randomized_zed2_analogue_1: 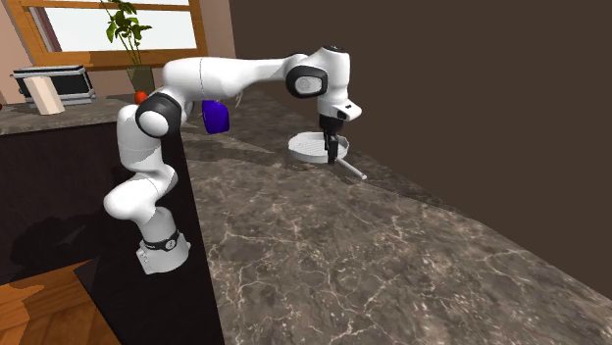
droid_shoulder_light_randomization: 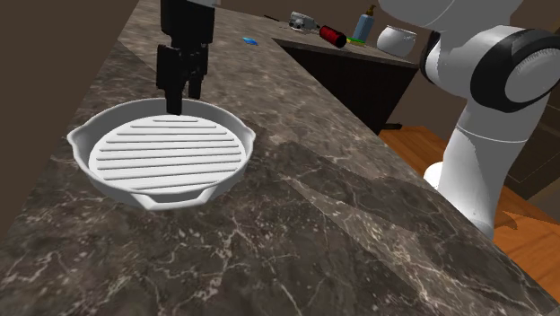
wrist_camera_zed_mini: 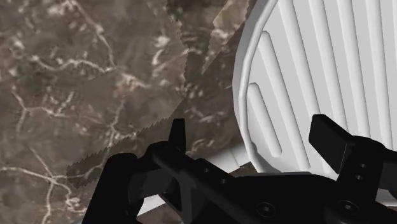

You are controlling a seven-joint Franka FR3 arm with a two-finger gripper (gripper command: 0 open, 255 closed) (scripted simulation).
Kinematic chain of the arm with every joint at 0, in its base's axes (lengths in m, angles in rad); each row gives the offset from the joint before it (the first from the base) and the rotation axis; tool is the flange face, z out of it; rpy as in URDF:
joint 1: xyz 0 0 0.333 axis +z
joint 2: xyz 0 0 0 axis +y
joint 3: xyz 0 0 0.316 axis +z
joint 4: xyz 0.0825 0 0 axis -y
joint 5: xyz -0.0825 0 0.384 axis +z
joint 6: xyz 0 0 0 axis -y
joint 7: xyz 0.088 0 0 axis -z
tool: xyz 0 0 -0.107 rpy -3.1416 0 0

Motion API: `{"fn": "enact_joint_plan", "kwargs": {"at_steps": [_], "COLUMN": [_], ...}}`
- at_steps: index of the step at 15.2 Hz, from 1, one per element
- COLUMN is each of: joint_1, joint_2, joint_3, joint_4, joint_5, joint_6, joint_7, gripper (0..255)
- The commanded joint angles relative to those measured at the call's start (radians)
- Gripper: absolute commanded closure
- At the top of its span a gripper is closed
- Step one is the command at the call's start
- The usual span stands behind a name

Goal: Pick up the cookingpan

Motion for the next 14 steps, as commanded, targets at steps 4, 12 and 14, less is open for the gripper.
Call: {"fn": "enact_joint_plan", "kwargs": {"at_steps": [4,12,14], "joint_1": [-0.001,0.0,0.004], "joint_2": [-0.003,0.001,0.011], "joint_3": [0.0,0.0,0.001], "joint_4": [-0.018,0.004,0.045], "joint_5": [0.001,-0.001,-0.004], "joint_6": [0.016,-0.002,-0.034], "joint_7": [-0.002,0.0,0.005], "gripper": [255,255,255]}}
